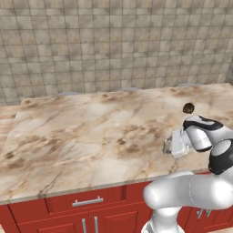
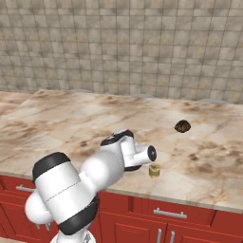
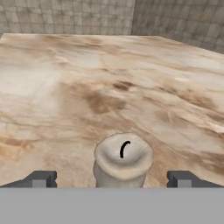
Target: Pick the candle and candle from the dining table and place them in the open cabinet. Close the cabinet after placing the objects.
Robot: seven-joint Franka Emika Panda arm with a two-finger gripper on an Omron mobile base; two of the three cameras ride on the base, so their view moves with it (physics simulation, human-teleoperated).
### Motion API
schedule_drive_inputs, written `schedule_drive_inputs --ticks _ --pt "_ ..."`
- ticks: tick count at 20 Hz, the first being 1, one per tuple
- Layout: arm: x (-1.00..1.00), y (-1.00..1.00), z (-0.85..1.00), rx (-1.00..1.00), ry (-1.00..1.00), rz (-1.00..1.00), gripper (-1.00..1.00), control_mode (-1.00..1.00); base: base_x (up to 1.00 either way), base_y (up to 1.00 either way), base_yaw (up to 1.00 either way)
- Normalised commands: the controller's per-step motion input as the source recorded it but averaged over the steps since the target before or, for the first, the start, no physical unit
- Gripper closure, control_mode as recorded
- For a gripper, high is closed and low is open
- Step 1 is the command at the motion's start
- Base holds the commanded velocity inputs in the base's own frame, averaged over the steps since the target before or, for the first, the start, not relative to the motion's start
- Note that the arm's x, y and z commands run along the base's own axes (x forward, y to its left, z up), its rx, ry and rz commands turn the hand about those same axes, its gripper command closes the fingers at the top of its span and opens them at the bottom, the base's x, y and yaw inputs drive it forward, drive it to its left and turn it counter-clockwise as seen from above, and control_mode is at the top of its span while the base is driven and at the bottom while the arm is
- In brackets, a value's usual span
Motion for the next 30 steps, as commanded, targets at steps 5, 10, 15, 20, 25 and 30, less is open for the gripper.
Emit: schedule_drive_inputs --ticks 5,10,15,20,25,30 --pt "0.05 0.02 0.0 0.0 0.0 0.0 -1.0 -1.0 0.0 0.0 0.0" --pt "0.0 0.18 -0.01 0.0 0.0 0.0 1.0 -1.0 0.0 0.0 0.0" --pt "0.0 0.01 0.0 0.0 0.0 0.0 1.0 -1.0 0.0 0.0 0.0" --pt "-0.03 0.0 0.27 0.0 -0.07 0.0 1.0 -1.0 0.0 0.0 0.0" --pt "-0.01 0.03 0.9 -0.03 -0.08 -0.07 1.0 -1.0 0.0 0.0 0.0" --pt "0.0 0.01 0.89 0.0 -0.02 -0.08 1.0 -1.0 0.0 0.0 0.0"
